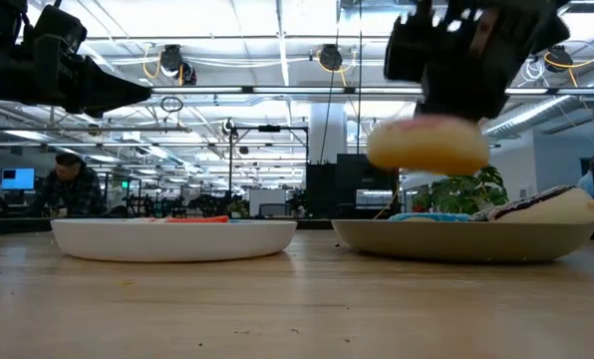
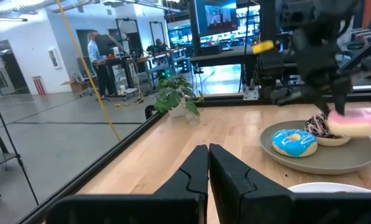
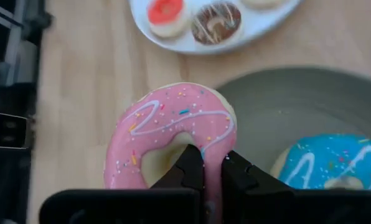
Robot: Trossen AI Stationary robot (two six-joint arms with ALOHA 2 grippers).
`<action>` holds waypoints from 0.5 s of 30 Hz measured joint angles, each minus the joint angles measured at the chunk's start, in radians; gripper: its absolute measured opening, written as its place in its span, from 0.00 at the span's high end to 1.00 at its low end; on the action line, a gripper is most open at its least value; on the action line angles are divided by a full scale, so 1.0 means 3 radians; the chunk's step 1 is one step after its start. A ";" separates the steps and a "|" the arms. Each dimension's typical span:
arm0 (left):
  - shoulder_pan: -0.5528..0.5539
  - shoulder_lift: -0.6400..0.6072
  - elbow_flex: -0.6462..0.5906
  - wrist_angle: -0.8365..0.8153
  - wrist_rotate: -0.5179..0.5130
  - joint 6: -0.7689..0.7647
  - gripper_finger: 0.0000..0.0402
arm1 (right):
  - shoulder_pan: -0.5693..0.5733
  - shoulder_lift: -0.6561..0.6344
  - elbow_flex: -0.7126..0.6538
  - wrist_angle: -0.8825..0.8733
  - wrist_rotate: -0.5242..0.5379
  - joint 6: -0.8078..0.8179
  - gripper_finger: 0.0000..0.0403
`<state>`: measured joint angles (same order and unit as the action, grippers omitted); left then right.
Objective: Pick & Place donuts
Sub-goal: Put the large pink donut on the green plate
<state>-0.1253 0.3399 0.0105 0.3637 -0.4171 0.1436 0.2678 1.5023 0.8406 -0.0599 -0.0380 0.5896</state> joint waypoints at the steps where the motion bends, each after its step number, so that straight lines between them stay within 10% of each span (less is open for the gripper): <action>1: -0.0001 0.0000 0.0000 0.0000 0.0000 0.0000 0.95 | -0.0004 0.0092 0.0034 0.0000 -0.0033 0.0001 0.98; 15: -0.0001 0.0001 0.0000 -0.0004 0.0000 -0.0011 0.95 | -0.0059 0.0620 0.0266 0.0003 -0.0134 -0.0094 0.98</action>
<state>-0.1257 0.3401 0.0105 0.3626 -0.4171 0.1402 0.2500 1.6883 0.9203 -0.0590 -0.0782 0.5613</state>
